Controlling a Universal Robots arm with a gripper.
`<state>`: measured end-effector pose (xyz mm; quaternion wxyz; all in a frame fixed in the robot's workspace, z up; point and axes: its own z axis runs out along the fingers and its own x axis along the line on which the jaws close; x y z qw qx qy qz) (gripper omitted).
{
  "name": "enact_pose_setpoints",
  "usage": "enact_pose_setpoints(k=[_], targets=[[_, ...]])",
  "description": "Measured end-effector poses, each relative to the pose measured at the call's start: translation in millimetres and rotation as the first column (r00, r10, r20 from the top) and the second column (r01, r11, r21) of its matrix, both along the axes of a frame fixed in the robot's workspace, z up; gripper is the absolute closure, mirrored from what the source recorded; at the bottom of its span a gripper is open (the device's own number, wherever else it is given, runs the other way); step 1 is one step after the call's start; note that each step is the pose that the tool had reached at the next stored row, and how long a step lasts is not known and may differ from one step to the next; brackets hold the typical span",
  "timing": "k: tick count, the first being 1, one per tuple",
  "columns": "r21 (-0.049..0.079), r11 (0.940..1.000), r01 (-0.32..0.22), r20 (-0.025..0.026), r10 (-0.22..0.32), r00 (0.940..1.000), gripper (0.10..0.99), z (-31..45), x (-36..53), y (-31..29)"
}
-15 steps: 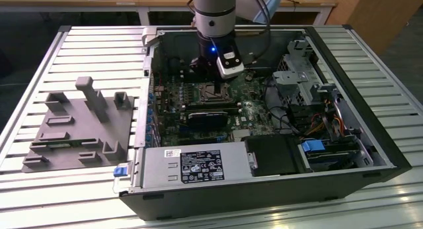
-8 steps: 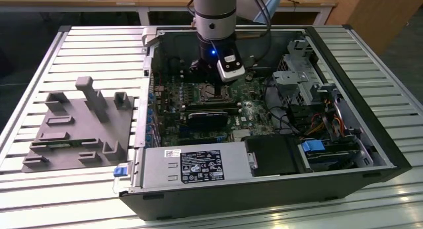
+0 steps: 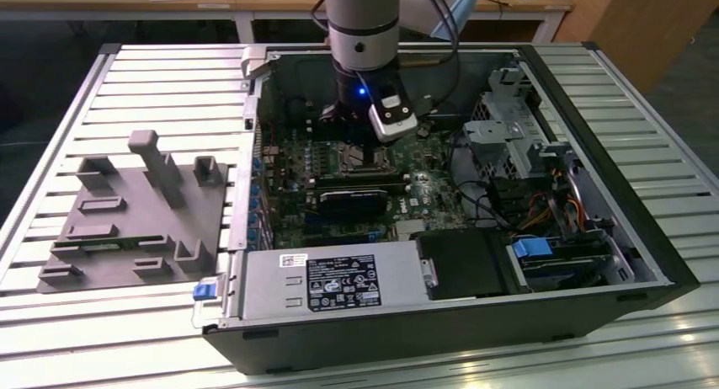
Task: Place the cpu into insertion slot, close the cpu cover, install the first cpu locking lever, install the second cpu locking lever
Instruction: 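Install the second cpu locking lever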
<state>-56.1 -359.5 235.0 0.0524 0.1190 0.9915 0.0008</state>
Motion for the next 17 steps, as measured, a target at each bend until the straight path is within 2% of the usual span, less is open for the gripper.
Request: enact_pose_setpoints(k=[7,13,14,15,17], targets=[[0.0,0.9989,-0.046,0.0,0.046,0.9989,0.984,-1.3,-5.8,-1.9],[0.0,0.9985,-0.055,0.0,0.055,0.9985,0.984,-1.5,-8.1,-2.1],[0.0,0.9985,-0.055,-0.0038,0.055,0.9985,0.984,-1.7,-8.1,-2.1],[0.001,0.9985,-0.054,-0.0181,0.054,0.9984,0.984,-2.0,-8.1,-2.1],[0.003,0.9985,-0.054,-0.0545,0.054,0.997,0.984,-2.4,-7.7,-2.1]])
